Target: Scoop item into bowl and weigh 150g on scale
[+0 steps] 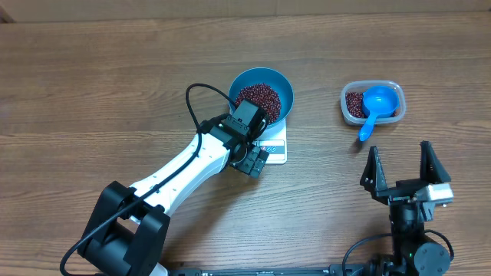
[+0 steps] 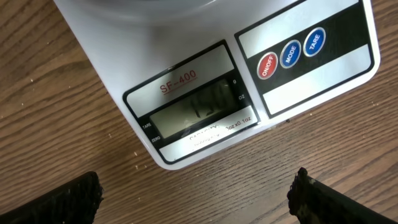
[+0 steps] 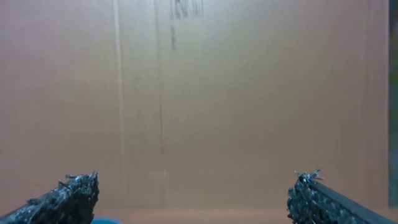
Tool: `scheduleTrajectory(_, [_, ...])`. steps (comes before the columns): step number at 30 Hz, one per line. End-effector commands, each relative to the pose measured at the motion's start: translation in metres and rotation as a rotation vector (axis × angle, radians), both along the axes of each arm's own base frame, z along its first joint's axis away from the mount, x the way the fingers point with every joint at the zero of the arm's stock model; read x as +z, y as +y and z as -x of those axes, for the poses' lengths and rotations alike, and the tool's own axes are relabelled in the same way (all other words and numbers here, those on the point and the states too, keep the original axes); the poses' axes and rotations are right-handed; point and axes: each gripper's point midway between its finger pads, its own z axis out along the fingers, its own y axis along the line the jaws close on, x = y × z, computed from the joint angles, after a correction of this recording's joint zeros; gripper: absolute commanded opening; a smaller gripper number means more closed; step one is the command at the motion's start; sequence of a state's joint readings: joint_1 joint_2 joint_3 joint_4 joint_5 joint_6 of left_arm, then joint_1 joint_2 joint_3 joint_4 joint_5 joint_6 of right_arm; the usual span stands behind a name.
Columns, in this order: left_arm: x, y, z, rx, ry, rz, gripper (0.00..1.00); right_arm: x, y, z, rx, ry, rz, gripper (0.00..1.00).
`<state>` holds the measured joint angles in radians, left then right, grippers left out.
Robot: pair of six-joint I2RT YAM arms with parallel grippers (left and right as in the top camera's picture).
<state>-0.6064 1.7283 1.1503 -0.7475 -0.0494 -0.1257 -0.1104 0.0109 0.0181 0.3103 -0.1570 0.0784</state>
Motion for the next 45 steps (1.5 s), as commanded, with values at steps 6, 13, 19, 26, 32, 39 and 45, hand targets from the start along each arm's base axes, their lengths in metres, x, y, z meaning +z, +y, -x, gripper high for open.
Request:
scheduleTrajectory(6, [-0.003, 0.002, 0.001, 0.016, 0.01, -0.002, 1.0, -0.069, 0.0, -0.016, 0.012, 0.28, -0.056, 1.0])
scheduleTrajectory(13, [-0.003, 0.002, 0.001, 0.016, 0.011, -0.002, 1.0, -0.093, 0.0, -0.017, 0.01, 0.381, -0.067, 1.0])
scheduleTrajectory(19, [-0.003, 0.002, 0.001, 0.016, 0.01, -0.002, 1.0, -0.093, 0.0, -0.017, 0.011, 0.381, -0.067, 1.0])
scheduleTrajectory(26, [-0.003, 0.002, 0.001, 0.016, 0.01, -0.002, 0.99, -0.093, 0.0, -0.017, 0.011, 0.381, -0.067, 1.0])
scheduleTrajectory(32, [-0.003, 0.002, 0.001, 0.016, 0.01, -0.002, 1.0, -0.093, 0.0, -0.017, 0.011, 0.381, -0.067, 1.0])
scheduleTrajectory(39, [-0.003, 0.002, 0.001, 0.016, 0.01, -0.002, 1.0, -0.093, 0.0, -0.017, 0.011, 0.381, -0.067, 1.0])
scheduleTrajectory(45, [-0.003, 0.002, 0.001, 0.016, 0.01, -0.002, 1.0, -0.093, 0.0, -0.017, 0.011, 0.381, -0.067, 1.0])
